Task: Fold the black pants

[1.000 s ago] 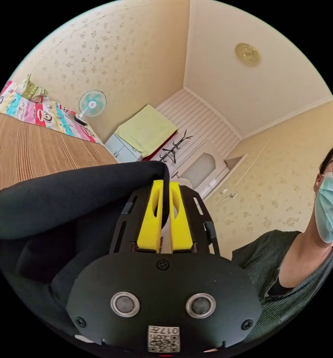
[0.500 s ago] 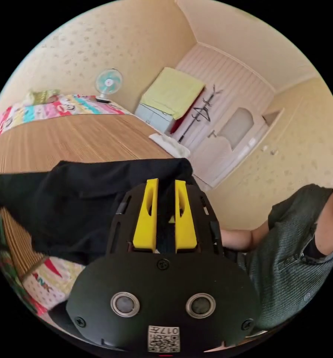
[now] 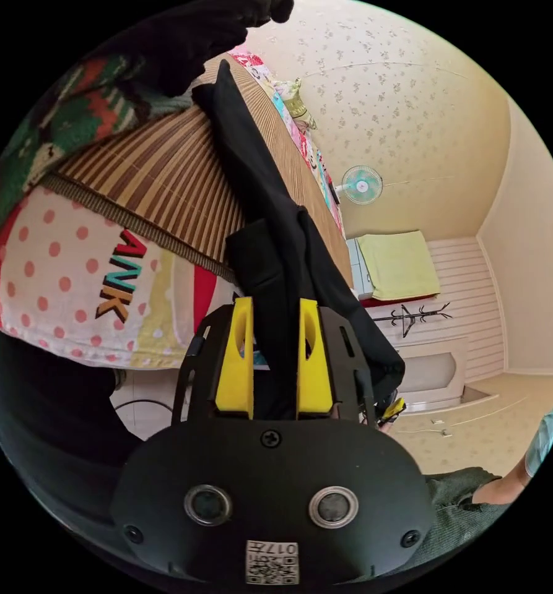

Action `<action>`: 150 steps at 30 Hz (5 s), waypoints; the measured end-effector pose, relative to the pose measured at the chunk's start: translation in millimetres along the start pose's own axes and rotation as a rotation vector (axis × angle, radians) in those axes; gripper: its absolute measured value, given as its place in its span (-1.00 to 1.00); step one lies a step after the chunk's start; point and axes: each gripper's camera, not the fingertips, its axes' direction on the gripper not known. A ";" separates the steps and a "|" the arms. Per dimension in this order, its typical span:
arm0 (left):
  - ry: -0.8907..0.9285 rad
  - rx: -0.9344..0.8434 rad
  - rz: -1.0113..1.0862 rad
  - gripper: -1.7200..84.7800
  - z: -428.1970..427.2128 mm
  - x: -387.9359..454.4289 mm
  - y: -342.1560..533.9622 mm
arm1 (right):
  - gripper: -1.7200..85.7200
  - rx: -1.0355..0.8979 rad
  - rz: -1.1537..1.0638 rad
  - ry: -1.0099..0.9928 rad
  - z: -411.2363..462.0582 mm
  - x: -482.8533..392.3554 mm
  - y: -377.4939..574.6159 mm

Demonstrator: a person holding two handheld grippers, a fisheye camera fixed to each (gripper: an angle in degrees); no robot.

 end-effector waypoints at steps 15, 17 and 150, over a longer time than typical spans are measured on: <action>0.524 0.007 0.342 -0.96 -39.3 28.2 11.8 | -0.73 0.129 0.022 0.496 -44.0 -42.5 -53.5; 0.575 0.011 0.367 -0.98 -39.5 35.4 9.7 | -0.82 0.080 0.048 0.441 -45.1 -34.7 -65.6; 0.495 0.620 1.167 -0.94 -266.3 182.4 242.6 | -0.85 -0.201 0.552 -0.785 -69.6 285.4 -66.5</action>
